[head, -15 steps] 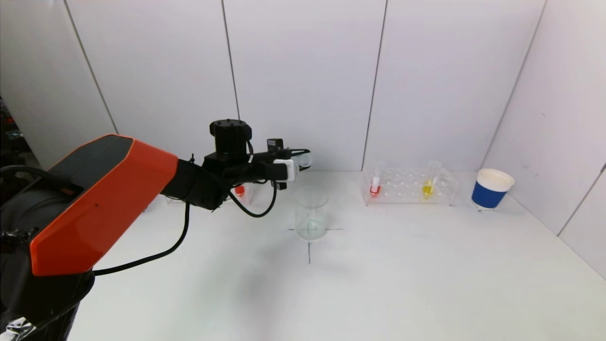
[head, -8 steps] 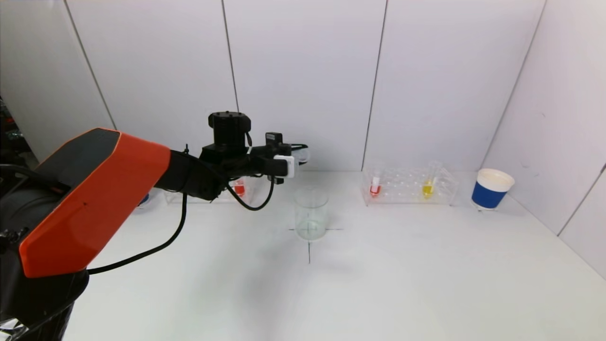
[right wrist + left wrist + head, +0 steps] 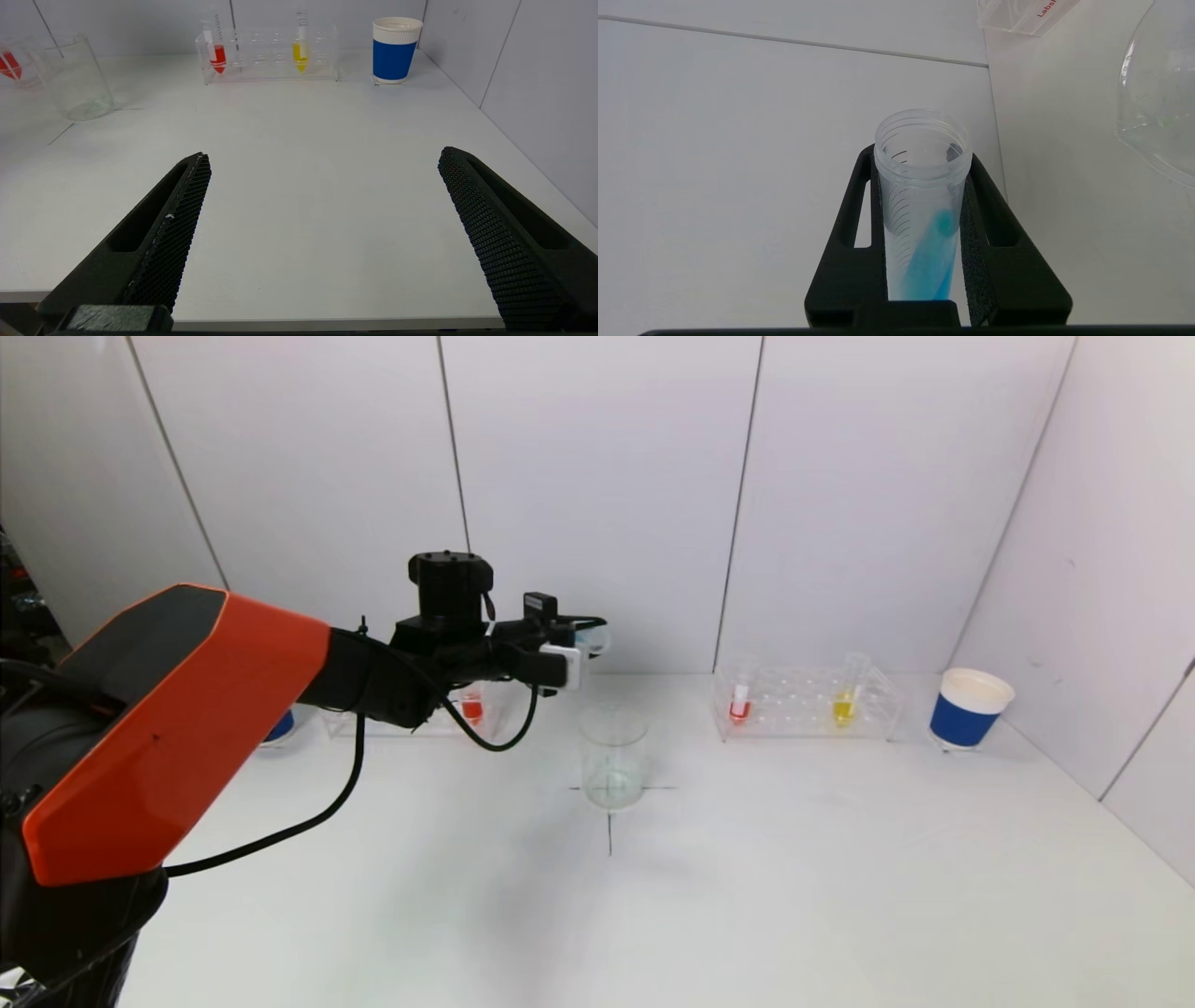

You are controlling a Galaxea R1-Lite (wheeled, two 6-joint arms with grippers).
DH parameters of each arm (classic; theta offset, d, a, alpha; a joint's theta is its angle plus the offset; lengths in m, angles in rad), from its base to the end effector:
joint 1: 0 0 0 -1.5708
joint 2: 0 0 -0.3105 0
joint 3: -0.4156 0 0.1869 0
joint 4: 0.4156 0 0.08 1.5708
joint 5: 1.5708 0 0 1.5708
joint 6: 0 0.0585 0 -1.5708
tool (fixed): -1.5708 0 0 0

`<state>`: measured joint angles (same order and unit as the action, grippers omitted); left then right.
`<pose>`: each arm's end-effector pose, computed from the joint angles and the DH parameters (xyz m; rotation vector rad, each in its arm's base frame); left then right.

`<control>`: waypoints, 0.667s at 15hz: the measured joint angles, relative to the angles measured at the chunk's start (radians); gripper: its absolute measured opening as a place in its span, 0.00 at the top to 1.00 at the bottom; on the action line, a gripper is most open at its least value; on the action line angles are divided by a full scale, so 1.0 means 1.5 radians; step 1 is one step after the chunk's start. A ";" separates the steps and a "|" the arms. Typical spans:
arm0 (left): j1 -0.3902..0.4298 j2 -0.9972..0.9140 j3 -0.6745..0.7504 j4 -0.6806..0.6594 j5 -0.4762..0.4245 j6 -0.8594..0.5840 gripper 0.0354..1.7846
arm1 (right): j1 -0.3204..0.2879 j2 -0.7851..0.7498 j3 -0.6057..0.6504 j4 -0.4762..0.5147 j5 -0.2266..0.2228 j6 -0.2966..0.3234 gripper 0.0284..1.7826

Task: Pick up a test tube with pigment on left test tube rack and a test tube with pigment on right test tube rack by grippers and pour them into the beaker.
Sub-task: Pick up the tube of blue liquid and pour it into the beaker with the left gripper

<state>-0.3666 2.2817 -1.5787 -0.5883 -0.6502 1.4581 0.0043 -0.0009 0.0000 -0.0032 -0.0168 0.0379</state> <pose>0.4612 -0.2150 0.1678 1.3031 -0.6379 -0.9072 -0.0011 -0.0010 0.0759 0.0379 -0.0043 -0.0124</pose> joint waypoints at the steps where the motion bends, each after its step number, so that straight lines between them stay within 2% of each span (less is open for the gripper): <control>1: 0.000 -0.001 0.003 -0.002 0.000 0.001 0.76 | 0.000 0.000 0.000 0.000 -0.001 0.000 0.01; 10: -0.005 -0.007 0.038 -0.051 -0.006 0.002 0.76 | 0.000 0.000 0.000 0.000 0.000 0.000 0.01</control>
<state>-0.3743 2.2706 -1.5217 -0.6653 -0.6585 1.4611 0.0038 -0.0009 0.0000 -0.0028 -0.0168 0.0383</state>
